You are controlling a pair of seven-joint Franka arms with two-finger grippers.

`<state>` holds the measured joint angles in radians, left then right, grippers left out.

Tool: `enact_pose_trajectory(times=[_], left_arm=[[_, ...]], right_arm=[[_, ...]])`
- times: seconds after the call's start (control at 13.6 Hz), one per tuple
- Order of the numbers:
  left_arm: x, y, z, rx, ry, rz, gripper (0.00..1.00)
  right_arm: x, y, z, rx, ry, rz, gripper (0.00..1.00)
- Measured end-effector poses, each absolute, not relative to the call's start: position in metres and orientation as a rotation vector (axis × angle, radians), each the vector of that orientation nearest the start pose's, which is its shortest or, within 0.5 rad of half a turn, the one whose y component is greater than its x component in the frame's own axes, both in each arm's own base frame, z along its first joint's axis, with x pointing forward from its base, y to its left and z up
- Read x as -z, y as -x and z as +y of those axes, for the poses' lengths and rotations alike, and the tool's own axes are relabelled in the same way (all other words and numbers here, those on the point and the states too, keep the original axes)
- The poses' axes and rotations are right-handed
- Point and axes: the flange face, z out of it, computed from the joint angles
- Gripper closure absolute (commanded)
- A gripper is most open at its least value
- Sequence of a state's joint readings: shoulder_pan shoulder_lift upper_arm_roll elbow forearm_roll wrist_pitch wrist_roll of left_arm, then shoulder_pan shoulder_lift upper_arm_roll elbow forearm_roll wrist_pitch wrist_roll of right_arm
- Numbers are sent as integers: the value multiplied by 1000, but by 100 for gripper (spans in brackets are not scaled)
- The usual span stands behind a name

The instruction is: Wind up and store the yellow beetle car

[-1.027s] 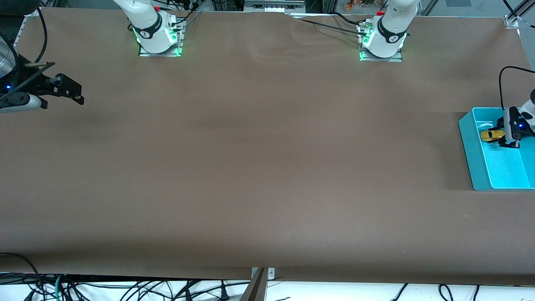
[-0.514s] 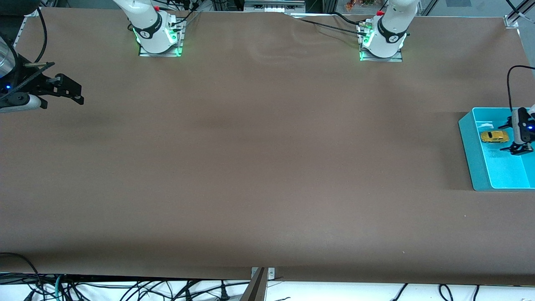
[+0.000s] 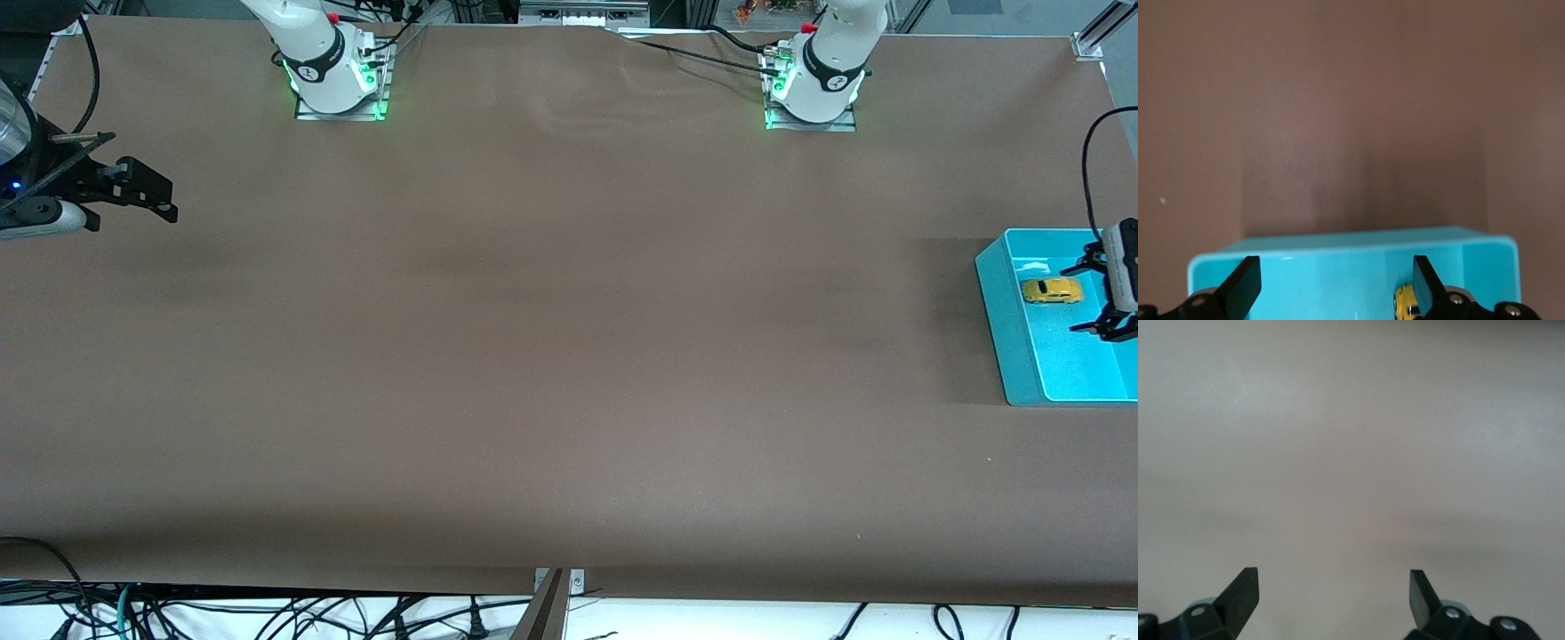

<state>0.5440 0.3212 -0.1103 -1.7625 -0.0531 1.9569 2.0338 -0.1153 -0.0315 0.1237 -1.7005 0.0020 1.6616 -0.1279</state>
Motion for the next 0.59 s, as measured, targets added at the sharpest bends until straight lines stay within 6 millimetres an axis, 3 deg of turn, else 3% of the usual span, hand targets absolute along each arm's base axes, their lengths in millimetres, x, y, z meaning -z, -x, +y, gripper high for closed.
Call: enact_pose_trajectory(times=[0.29,0.59], left_arm=[[-423,-594,160,71,2456,2170,0],[-476,-603,48,131,2689,1823,0]], right_arm=[[-588,-550,5,-12,3136,-213,0],[-588,-550,5,-12,3136,-212,0]])
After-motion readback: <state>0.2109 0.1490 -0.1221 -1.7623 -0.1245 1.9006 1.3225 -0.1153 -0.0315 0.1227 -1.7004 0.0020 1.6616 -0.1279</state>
